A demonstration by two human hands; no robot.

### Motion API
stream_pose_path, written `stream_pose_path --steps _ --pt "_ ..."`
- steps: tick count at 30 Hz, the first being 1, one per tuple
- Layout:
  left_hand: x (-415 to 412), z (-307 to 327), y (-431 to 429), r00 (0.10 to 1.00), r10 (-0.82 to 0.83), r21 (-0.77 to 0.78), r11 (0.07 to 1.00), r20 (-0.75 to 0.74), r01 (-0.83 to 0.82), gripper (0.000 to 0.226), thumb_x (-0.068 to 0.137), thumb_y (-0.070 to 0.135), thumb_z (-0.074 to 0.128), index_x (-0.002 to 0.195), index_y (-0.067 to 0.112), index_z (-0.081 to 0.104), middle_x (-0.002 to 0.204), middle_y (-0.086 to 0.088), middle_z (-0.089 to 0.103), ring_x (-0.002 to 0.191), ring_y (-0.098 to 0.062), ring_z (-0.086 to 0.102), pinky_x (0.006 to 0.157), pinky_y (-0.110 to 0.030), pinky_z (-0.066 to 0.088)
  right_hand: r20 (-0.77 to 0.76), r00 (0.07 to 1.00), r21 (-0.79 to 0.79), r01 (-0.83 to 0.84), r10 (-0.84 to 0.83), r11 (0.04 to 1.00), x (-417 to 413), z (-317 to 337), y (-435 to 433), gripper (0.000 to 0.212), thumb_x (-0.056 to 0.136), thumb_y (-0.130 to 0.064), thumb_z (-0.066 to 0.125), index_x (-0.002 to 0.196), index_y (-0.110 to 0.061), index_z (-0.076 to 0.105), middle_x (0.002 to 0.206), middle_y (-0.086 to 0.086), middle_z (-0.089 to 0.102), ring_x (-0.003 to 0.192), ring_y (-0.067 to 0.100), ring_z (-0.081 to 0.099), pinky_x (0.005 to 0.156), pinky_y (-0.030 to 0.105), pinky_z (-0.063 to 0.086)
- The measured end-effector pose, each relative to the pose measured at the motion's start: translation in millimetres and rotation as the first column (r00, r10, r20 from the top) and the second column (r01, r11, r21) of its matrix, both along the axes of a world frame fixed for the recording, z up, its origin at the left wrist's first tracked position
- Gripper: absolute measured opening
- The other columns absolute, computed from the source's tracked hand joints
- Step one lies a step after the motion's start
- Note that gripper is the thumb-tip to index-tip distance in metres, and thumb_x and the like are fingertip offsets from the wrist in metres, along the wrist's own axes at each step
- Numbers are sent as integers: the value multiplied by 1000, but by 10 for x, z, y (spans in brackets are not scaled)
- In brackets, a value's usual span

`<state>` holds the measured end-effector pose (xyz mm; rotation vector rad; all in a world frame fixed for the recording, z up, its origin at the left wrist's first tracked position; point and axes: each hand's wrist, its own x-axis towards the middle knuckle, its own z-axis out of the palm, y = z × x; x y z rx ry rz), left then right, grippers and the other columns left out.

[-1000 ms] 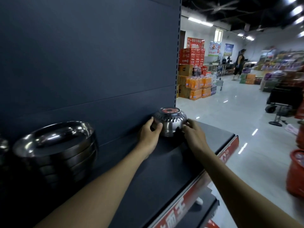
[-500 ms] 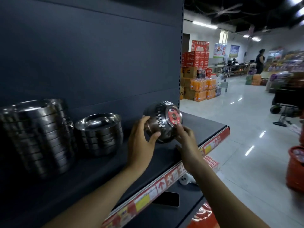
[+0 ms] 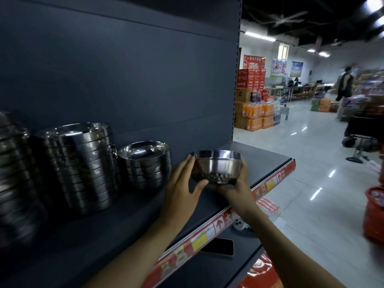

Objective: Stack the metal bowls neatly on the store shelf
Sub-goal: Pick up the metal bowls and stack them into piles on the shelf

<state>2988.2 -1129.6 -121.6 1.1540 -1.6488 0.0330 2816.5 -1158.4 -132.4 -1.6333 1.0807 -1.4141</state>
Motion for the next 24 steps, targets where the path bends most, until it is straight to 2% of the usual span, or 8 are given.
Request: stream_pose_path --steps 5,9,11,13,16,19,22,24 --pt "76 -44 -38 975 -57 127 988 -214 86 86 75 65 65 145 20 43 133 11 42 129 -11 49 104 -41 50 -61 998 58 -6 10 998 -9 -6 -16 92 87 8 56 148 -41 7 129 5 59 96 11 65 81 29 53" --pt "100 -54 -82 967 -54 183 978 -250 101 86 70 64 66 143 23 45 130 11 41 127 -10 48 103 -43 50 -19 998 105 -56 59 993 -67 9 -21 78 86 13 47 138 -38 17 113 18 61 81 17 59 68 25 49" --pt "109 -54 -91 964 -64 210 970 -260 121 84 70 59 69 142 24 45 129 14 40 128 -12 48 102 -45 50 45 998 124 -55 50 991 -78 9 -29 71 79 1 50 134 -34 21 110 24 60 84 24 57 72 31 50" --pt "109 -53 -89 964 -68 229 965 -258 130 80 71 56 70 141 26 45 130 13 40 127 -13 49 102 -45 50 72 996 126 -59 50 990 -80 4 -23 71 72 -8 49 133 -32 22 110 22 61 90 29 59 79 36 51" --pt "95 -36 -49 970 -62 249 961 -235 122 76 71 59 65 139 32 45 130 12 41 125 -10 50 103 -40 49 77 996 85 -55 48 995 -81 -26 2 71 75 -14 51 136 -33 23 113 18 61 99 31 63 86 36 55" --pt "88 -30 -44 976 -63 269 956 -208 119 67 80 45 71 139 32 43 132 10 42 123 -8 48 102 -30 46 67 996 55 -67 63 996 -97 -53 5 75 78 -22 55 142 -38 19 122 13 59 109 28 63 93 36 53" --pt "87 -16 -46 981 -43 294 951 -190 99 66 84 37 73 141 30 41 135 8 43 116 -2 45 91 -14 36 42 996 40 -79 77 996 -96 -56 12 80 80 -28 59 145 -41 15 128 11 54 113 24 61 91 31 51" --pt "83 -12 -51 981 -51 294 950 -188 106 66 84 38 72 141 30 41 136 8 43 116 -2 45 92 -13 37 26 996 31 -83 82 996 -88 -49 33 81 80 -31 62 145 -41 15 128 8 54 113 22 61 90 28 51"
